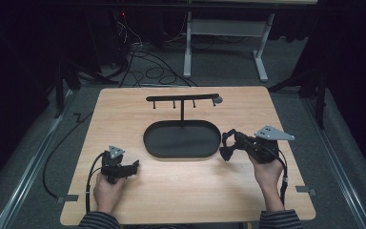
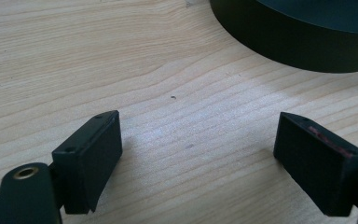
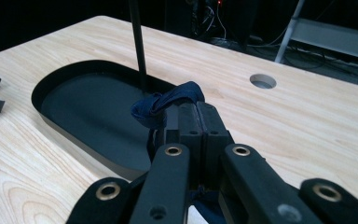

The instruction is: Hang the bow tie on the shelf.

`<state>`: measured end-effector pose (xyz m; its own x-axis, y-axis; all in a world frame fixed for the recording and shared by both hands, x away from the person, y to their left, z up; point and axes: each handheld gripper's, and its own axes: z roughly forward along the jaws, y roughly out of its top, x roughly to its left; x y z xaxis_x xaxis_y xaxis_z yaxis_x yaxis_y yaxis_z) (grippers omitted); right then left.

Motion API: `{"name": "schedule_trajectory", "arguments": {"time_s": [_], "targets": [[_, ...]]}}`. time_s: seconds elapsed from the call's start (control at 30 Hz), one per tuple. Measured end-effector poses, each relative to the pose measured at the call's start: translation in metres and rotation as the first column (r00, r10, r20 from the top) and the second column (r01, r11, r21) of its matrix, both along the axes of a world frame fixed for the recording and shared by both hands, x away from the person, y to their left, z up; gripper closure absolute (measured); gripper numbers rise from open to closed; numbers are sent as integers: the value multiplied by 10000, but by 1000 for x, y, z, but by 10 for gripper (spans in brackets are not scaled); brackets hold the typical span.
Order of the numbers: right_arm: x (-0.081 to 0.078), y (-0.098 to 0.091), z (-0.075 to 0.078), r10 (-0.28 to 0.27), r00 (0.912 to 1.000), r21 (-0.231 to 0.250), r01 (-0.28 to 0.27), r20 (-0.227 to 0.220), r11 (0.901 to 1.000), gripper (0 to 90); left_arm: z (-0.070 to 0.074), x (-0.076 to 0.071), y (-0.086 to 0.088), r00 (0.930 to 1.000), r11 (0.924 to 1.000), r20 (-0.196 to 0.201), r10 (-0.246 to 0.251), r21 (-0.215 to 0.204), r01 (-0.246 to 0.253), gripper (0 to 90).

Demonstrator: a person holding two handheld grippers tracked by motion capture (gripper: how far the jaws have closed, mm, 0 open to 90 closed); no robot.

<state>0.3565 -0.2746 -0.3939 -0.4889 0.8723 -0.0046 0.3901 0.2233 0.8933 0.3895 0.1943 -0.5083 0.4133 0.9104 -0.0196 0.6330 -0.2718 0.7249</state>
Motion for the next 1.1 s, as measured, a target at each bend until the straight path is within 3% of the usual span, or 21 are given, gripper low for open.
{"name": "schedule_trajectory", "arguments": {"time_s": [0.67, 1.1], "targets": [[21, 13, 27, 375, 9989, 137, -379, 270, 9992, 900, 0, 0, 0, 10000, 10000, 0, -1, 1, 1, 155], [40, 21, 34, 505, 9985, 345, -512, 228, 9981, 900, 0, 0, 0, 10000, 10000, 1, 0, -3, 0, 155]]}}
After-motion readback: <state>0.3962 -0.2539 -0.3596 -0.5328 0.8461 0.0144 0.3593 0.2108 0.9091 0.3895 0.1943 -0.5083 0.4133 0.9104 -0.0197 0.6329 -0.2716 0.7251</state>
